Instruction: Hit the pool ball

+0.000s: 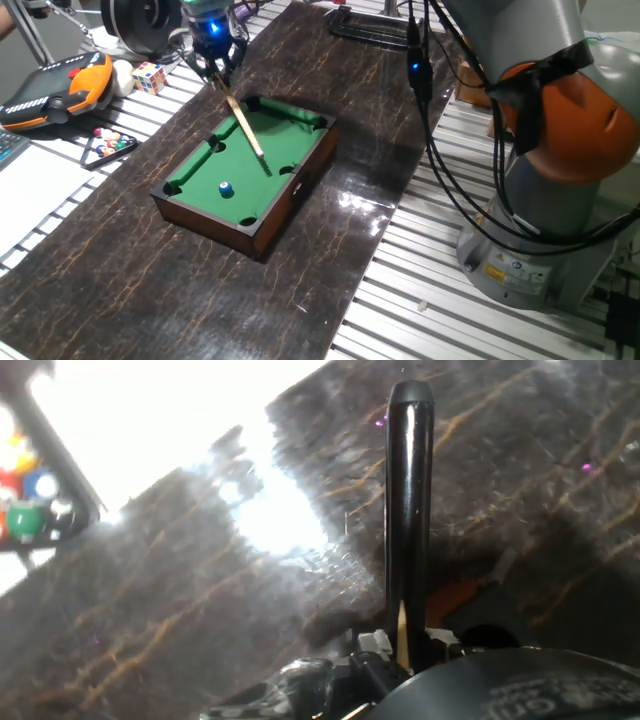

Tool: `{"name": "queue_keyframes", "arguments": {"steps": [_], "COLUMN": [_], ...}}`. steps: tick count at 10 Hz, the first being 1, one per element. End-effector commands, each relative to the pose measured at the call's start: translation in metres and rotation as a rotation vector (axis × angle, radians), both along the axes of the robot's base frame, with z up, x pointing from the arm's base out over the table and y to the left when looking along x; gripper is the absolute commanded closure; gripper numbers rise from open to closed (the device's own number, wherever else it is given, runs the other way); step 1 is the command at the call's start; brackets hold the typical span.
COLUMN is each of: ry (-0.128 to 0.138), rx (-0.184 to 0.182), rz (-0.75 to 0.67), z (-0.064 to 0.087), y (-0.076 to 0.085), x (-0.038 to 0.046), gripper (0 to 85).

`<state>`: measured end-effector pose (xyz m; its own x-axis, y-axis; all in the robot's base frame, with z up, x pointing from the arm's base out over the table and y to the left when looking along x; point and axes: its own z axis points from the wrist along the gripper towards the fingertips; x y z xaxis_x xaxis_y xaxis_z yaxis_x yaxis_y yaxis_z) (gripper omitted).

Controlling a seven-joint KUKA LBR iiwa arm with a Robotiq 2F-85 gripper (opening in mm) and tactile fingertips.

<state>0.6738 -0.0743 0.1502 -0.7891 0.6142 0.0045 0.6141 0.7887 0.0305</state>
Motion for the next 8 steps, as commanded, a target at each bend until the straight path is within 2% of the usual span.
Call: {"name": "queue_keyframes", "arguments": {"steps": [1,3,6,8], "ry": [0.001,-0.006,-0.052,-0.071], "rx": [0.001,-0.011,-0.050,-0.059], "rz": [-0.177,-0.254,-0.323,-0.330], "z": [0.0007,0.0024,0.0062,0.0081], "y": [0.0002,0.0000,-0.0007,-0.0036], "x": [0.0001,-0.0002,-0.0005,0.0003], "gripper": [84.3,84.3,84.3,84.3]}}
